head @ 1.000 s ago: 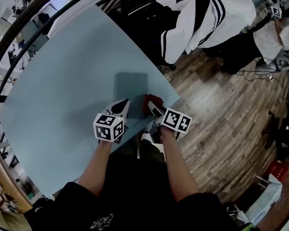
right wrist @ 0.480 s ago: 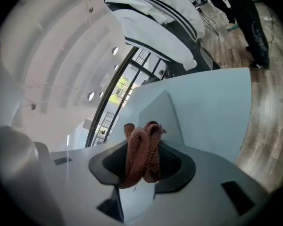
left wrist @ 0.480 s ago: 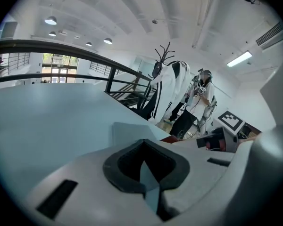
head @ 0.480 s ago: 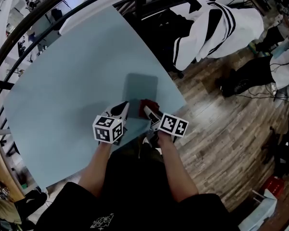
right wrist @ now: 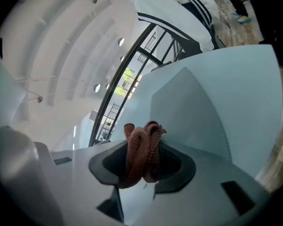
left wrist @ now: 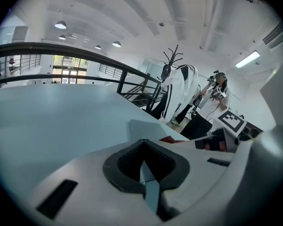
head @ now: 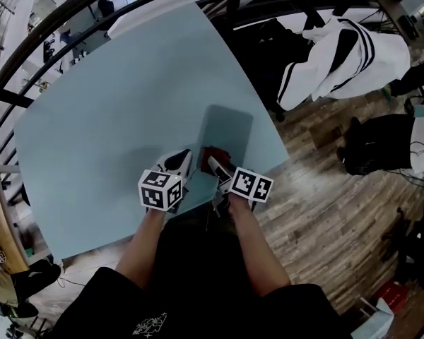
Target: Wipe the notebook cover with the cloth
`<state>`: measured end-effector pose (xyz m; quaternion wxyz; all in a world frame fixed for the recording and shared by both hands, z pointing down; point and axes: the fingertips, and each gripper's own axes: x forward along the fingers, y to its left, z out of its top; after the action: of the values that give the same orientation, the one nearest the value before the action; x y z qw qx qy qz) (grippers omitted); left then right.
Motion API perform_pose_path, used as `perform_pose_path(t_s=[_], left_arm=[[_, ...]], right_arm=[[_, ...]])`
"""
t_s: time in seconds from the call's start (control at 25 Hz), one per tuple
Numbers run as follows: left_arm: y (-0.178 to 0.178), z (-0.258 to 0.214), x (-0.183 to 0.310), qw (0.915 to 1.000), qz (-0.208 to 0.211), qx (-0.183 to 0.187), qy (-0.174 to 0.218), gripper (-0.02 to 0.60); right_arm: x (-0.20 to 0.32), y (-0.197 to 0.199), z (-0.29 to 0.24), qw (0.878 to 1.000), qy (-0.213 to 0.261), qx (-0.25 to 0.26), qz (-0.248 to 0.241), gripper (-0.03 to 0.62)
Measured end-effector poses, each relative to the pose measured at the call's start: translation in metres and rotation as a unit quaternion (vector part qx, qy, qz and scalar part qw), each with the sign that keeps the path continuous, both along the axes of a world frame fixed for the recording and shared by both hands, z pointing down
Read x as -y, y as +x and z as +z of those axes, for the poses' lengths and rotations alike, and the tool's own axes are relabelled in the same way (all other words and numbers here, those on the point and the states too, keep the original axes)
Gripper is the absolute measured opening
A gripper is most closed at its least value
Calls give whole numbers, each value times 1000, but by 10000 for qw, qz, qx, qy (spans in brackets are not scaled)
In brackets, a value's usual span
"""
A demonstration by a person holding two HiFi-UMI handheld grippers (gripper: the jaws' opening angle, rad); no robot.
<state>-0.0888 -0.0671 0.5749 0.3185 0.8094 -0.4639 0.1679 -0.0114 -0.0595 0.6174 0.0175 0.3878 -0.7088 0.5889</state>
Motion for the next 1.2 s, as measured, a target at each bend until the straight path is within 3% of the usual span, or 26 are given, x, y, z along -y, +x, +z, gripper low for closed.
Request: perform_pose_path(t_s=[0.52, 1.2], left_arm=[[-11, 13, -3, 9999, 0, -8, -133, 8], [30, 11, -8, 9994, 313, -53, -105, 8]], right_arm=[[0, -31, 14, 9999, 48, -91, -63, 146], [-11, 29, 17, 9993, 24, -275, 246, 146]])
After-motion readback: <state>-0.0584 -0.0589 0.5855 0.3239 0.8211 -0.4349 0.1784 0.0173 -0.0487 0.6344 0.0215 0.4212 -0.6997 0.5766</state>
